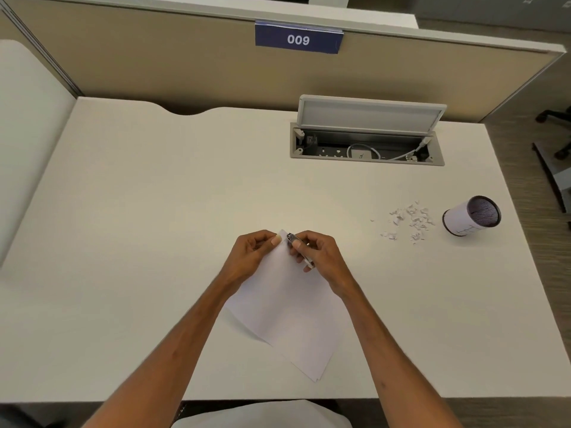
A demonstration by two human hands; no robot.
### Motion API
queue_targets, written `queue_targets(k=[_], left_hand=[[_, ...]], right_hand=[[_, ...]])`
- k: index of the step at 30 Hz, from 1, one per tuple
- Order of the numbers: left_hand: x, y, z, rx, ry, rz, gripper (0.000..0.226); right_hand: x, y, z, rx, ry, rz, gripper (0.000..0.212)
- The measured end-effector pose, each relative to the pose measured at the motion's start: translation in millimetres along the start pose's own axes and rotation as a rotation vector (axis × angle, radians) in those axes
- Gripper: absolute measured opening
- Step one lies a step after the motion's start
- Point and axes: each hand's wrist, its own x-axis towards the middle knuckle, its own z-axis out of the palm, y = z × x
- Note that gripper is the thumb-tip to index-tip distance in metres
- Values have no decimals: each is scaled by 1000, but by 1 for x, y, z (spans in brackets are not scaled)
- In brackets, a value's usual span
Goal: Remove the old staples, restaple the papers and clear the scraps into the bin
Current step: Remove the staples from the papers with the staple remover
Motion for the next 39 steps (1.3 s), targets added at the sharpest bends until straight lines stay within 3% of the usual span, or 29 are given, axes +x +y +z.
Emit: queue_targets(k=[6, 12, 16, 39], left_hand=[[-5, 2, 0, -3, 28, -13, 30], [-8, 5, -4, 27, 102, -46, 23], [-12, 8, -2, 39, 130, -47, 23], [-33, 24, 17, 8, 105, -30, 20]], right_hand=[[-2, 0, 3, -97, 68, -53, 7], [-18, 13, 17, -458, 265, -194, 11], [-32, 13, 24, -568, 350, -339, 13], [-58, 14, 21, -600, 485, -492, 7]])
